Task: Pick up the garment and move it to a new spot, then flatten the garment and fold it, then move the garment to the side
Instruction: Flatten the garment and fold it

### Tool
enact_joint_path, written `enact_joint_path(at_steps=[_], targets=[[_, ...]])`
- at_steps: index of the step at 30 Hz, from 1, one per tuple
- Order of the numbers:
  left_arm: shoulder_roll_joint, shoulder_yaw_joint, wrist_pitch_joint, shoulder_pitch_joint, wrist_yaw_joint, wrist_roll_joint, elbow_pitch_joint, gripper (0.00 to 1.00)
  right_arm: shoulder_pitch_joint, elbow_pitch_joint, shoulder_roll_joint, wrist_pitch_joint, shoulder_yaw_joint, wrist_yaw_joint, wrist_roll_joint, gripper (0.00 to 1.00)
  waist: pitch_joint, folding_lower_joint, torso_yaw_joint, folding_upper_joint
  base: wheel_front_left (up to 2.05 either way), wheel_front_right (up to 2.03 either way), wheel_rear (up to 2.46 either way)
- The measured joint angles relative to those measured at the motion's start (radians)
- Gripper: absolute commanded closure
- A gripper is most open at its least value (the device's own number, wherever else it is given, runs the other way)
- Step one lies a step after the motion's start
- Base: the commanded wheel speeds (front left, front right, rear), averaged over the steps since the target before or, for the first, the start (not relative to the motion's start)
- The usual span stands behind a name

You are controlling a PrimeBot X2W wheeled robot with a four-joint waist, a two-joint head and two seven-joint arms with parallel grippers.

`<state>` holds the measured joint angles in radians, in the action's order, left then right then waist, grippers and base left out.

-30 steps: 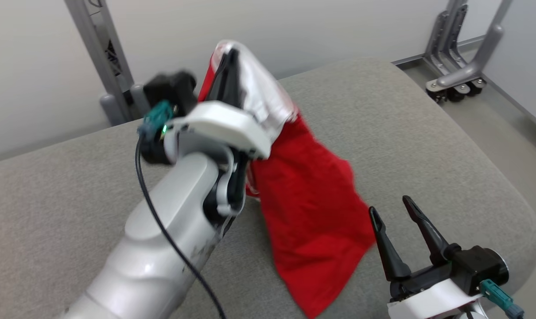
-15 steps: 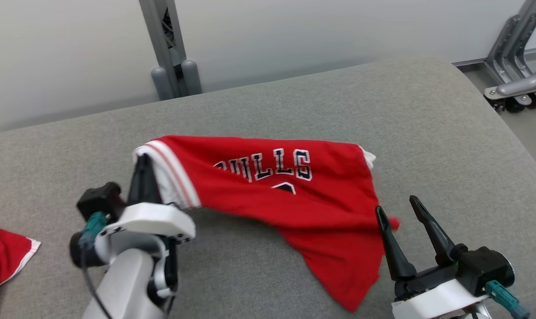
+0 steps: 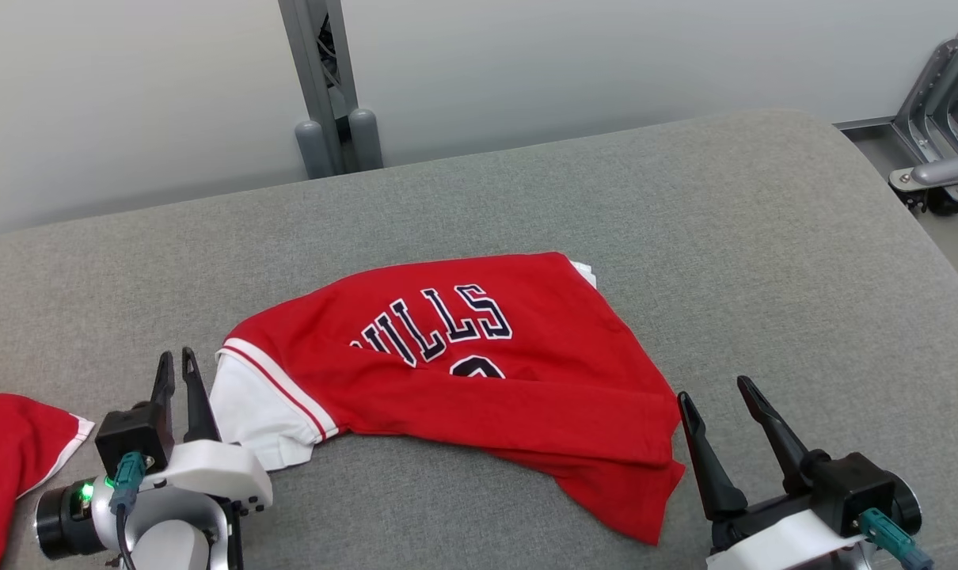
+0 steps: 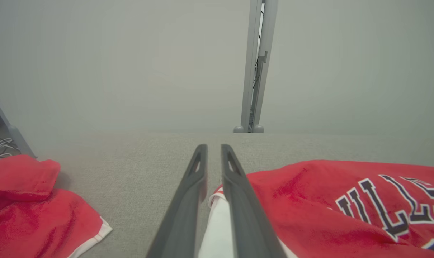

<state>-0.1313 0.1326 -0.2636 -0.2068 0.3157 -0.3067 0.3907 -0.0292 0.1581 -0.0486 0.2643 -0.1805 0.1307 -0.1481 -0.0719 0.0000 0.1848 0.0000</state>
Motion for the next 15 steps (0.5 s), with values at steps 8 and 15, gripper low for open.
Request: enact_joint_path(at_steps=[8,15], targets=[[-0.002,0.016,0.000,0.013,0.009,0.063,0.019,0.00,0.002,0.058,-0.006,0.000,0.002,0.000,-0.001,0.00,0.011,0.0000,-0.011,0.0000,0.00,0.00,0.00],[0.049,0.056,0.000,0.135,0.009,0.094,-0.123,0.00,0.019,0.079,-0.006,0.000,0.008,0.000,-0.021,0.00,0.042,0.0000,-0.029,0.0000,0.00,0.00,0.00]])
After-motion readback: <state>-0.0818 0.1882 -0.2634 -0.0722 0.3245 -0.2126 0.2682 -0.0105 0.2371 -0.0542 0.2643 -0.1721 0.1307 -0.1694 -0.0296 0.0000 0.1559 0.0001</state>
